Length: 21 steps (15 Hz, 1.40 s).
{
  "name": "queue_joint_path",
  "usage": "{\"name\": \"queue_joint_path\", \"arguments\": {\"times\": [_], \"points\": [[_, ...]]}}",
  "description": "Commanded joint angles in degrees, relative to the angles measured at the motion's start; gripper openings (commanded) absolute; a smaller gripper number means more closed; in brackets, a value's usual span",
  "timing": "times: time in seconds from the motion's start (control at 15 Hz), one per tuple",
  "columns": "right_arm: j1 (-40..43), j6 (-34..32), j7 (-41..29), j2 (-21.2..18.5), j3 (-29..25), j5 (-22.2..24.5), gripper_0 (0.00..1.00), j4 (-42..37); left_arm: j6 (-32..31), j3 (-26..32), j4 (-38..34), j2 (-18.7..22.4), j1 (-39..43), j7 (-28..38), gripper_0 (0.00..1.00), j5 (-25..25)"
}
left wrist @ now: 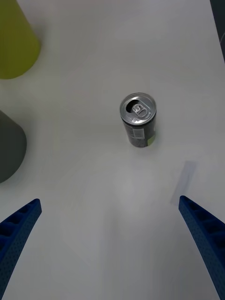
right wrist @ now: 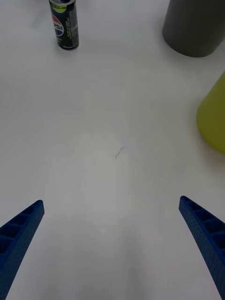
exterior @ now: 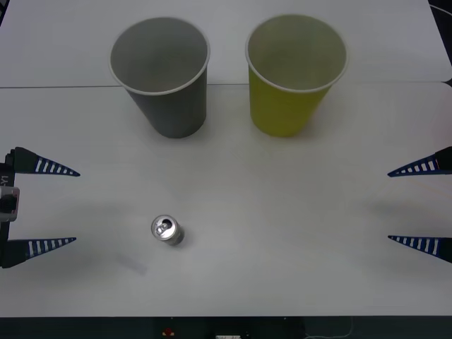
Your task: Put the can into the green bin and the plastic bottle into the gray bin
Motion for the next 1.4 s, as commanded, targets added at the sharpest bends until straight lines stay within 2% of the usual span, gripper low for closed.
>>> {"name": "queue_joint_path", "arguments": {"times": [0.07,0.2,0.4,0.8,1.2,1.4], "points": [[0.0,0.0,0.0,0.0,0.0,0.0,1.0,0.0,0.0,0.0,0.0,0.0,0.0,0.0,1.0,0.0],[0.0,0.0,0.0,0.0,0.0,0.0,1.0,0.0,0.5,1.3,0.5,-1.6,0.0,0.0,1.0,1.2],[0.0,0.0,0.0,0.0,0.0,0.0,1.0,0.0,0.2,2.6,0.7,-1.5,0.6,-0.6,1.0,1.9],[0.0,0.0,0.0,0.0,0.0,0.0,1.0,0.0,0.2,-0.2,4.9,-1.5,0.6,-2.8,1.0,4.3],[0.0,0.0,0.0,0.0,0.0,0.0,1.0,0.0,-0.4,-8.1,14.5,-1.5,-3.8,-13.8,1.0,11.5],[0.0,0.0,0.0,0.0,0.0,0.0,1.0,0.0,-1.0,-14.6,21.4,-1.6,-8.1,-20.0,1.0,16.2]]}}
